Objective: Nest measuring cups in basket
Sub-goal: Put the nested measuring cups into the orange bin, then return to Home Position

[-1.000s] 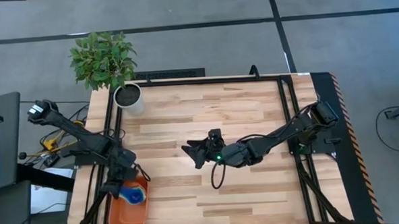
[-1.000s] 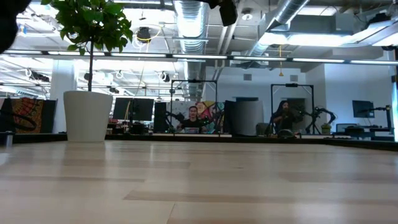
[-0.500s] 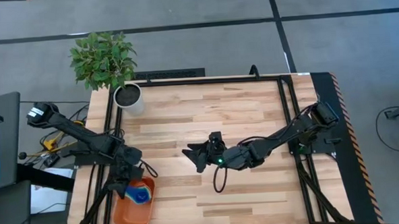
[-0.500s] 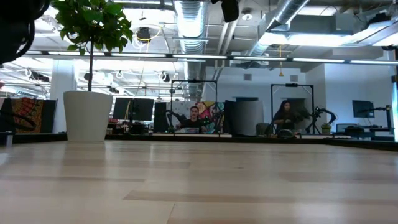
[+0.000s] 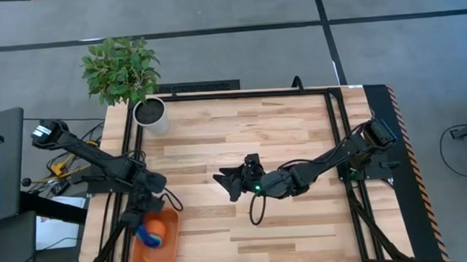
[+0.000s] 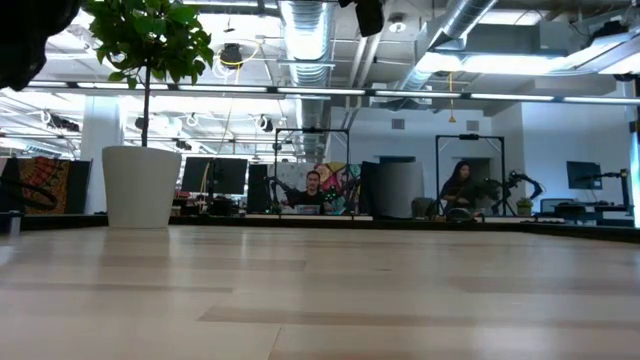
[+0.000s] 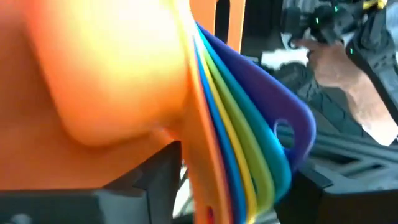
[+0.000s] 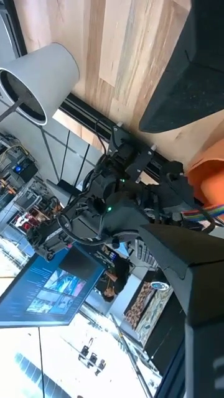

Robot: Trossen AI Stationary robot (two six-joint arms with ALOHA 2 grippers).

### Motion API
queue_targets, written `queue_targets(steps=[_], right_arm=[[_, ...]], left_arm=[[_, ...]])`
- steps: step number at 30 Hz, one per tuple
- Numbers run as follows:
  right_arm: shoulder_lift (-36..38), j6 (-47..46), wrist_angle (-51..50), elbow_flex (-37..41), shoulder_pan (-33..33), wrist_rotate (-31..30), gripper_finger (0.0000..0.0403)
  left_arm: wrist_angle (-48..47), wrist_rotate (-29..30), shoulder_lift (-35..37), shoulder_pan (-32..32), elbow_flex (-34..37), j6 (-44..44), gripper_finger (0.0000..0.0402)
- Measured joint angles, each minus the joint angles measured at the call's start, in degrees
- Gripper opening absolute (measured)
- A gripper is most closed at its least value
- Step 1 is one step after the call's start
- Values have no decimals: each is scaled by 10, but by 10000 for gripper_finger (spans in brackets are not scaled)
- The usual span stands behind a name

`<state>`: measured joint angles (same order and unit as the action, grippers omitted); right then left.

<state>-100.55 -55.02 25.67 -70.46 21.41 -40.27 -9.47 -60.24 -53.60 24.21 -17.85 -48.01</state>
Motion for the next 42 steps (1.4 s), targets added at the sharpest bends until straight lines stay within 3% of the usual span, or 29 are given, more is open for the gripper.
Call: queue_targets(steps=[5, 12, 17, 26, 30, 34, 42], right_arm=[[0, 0, 0, 0, -1, 3, 276], [0, 0, 0, 0, -1, 12, 276], [0, 0, 1, 0, -1, 13, 276], [0, -1, 1, 0, 1, 13, 276], [0, 0, 1, 0, 3, 11, 276], [7, 19, 4, 0, 3, 11, 276], [64, 129, 0, 0, 2, 11, 275]], left_arm=[[-60, -37, 0, 0, 0, 23, 220], [-83, -38, 0, 0, -17, 30, 221], [-135, -14, 0, 0, -53, 73, 222], [-347, 51, 0, 0, -130, 181, 222], [-462, 130, 6, -1, -194, 237, 222], [-520, 240, 8, -17, -266, 272, 222], [-385, 455, 8, -71, -360, 327, 215]])
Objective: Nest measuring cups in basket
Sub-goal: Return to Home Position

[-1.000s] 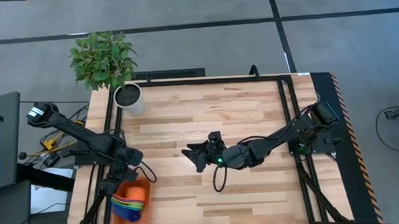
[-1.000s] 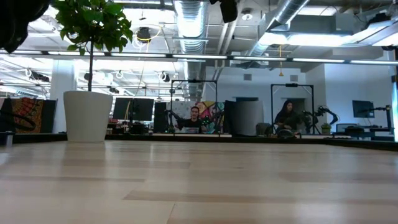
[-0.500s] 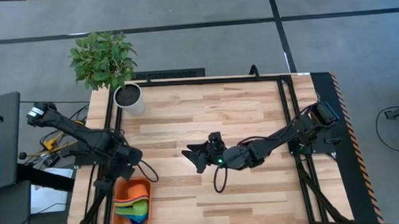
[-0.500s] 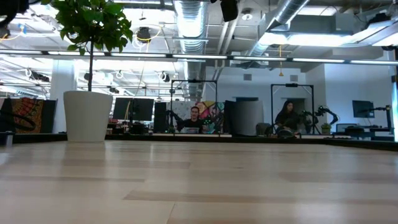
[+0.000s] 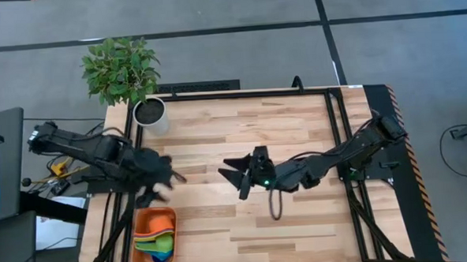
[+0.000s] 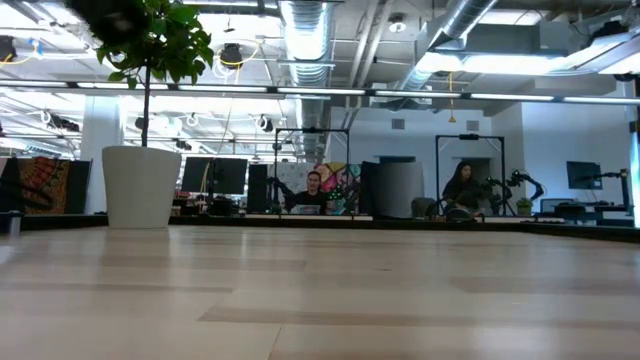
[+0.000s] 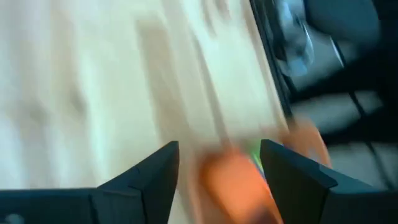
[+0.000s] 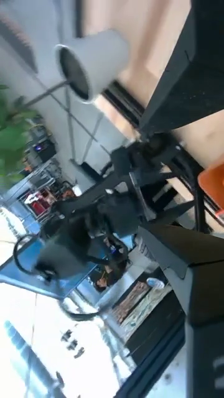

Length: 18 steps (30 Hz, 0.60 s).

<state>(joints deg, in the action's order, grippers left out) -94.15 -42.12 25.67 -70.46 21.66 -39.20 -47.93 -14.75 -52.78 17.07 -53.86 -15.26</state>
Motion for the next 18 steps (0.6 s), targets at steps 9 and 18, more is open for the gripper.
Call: queue_targets(steps=[9, 18], right_arm=[[80, 128, -157, 0, 1, 6, 198], [146, 205, -339, 0, -24, 35, 16]], left_arm=[[197, 81, 39, -143, -6, 35, 92], [256, 86, 124, -266, 20, 66, 10]])
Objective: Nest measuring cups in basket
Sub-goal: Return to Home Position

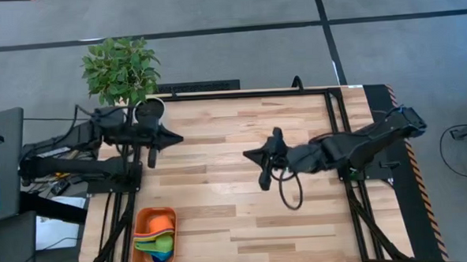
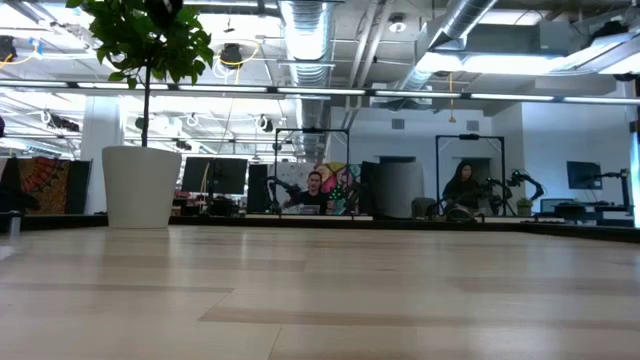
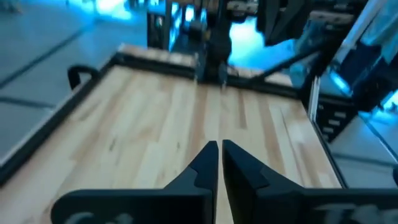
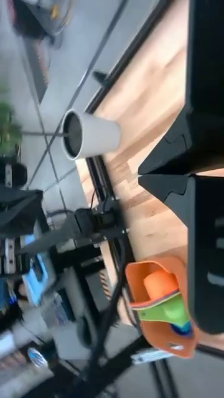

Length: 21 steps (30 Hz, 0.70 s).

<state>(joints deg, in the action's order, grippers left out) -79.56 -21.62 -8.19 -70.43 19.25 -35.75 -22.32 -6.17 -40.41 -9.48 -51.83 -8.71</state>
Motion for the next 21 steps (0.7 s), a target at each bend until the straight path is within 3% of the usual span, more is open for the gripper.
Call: queue_targets(steps=[10, 15, 18, 21], right_arm=[[51, 132, 27, 27, -143, 265, 9], [94, 119, 86, 92, -223, 340, 5], [134, 125, 111, 137, -252, 371, 5], [182, 131, 112, 182, -269, 375, 4]], left_arm=[[132, 1, 150, -47, 174, 86, 0], [174, -9, 203, -86, 250, 142, 0], [233, -57, 211, -120, 289, 179, 0], [281, -118, 198, -158, 321, 146, 0]])
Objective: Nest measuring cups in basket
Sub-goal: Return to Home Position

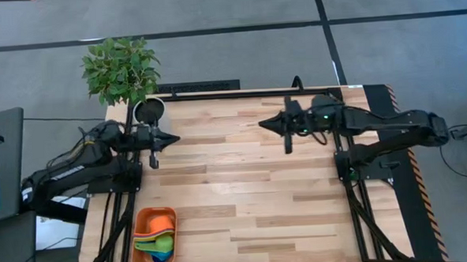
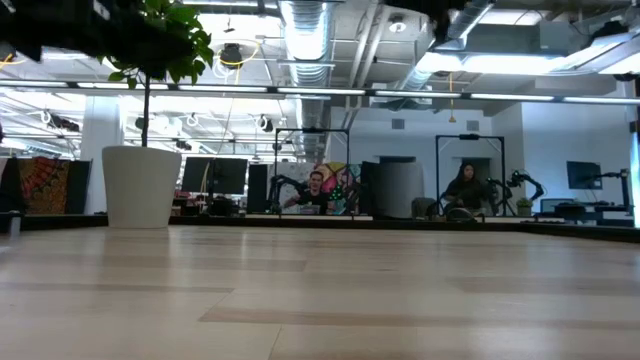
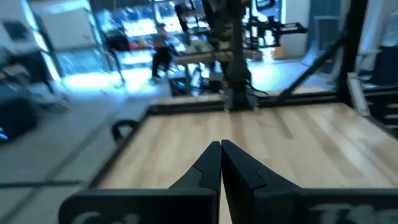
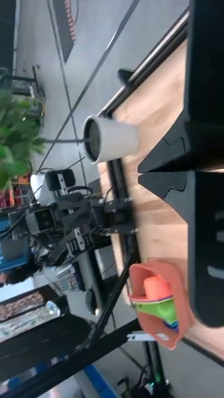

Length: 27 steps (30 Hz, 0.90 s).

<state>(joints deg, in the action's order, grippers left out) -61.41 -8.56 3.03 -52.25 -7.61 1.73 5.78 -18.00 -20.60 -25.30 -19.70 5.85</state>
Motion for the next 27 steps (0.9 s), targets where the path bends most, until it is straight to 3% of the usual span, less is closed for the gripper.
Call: queue_targets(steps=[4, 9, 19, 27], right_arm=[[66, -5, 6, 63, 4, -5, 5], [144, -13, 19, 146, 29, -28, 6], [321, -14, 31, 283, -7, -34, 7], [404, -15, 28, 360, -35, -31, 5]], left_arm=[[59, -87, -46, -44, 43, -45, 0], [154, -128, -115, -80, 61, -55, 0], [327, -143, -239, -106, 61, -129, 0], [351, -131, -240, -125, 61, -118, 0]])
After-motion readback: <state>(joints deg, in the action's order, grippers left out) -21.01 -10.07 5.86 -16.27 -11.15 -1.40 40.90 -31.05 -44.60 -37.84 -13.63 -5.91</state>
